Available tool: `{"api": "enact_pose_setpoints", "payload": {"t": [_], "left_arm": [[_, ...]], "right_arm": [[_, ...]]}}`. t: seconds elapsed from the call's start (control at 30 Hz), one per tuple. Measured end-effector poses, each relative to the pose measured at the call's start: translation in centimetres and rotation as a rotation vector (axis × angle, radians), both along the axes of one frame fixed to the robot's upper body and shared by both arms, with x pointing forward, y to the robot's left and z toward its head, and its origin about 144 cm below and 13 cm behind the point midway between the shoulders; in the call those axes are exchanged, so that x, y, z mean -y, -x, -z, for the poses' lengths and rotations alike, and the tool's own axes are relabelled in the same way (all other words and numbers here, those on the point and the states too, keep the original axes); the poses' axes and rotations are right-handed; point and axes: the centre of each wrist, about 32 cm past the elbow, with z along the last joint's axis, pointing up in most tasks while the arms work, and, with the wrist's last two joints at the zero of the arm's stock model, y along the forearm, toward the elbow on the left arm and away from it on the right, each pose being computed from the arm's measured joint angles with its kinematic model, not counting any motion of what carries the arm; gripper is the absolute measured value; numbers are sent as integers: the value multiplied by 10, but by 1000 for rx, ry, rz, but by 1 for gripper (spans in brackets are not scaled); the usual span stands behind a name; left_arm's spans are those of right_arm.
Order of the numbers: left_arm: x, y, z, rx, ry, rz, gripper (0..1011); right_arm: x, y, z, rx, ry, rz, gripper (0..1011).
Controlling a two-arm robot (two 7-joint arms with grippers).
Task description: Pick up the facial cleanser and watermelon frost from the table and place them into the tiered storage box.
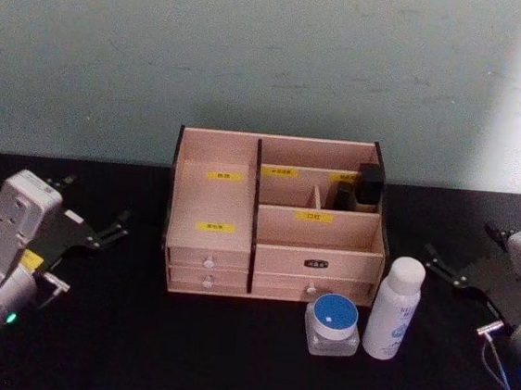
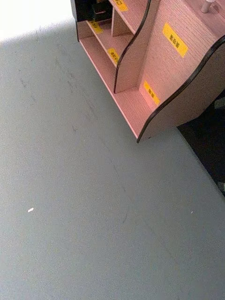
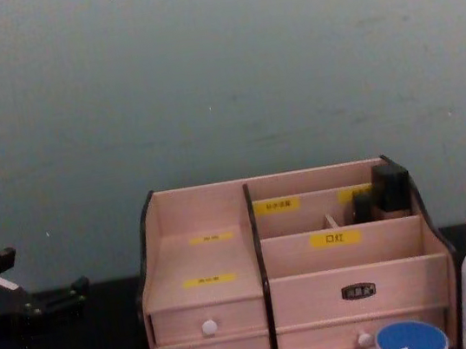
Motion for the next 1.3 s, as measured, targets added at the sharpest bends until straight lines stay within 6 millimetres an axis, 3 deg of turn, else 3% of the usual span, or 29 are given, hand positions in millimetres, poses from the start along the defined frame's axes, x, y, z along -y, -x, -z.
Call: {"api": "enact_pose_setpoints", "payload": {"t": [1.3], "left_arm": [[0,0,0,0,0,0,1001]], "right_arm": [[0,0,0,0,0,0,1002]]}}
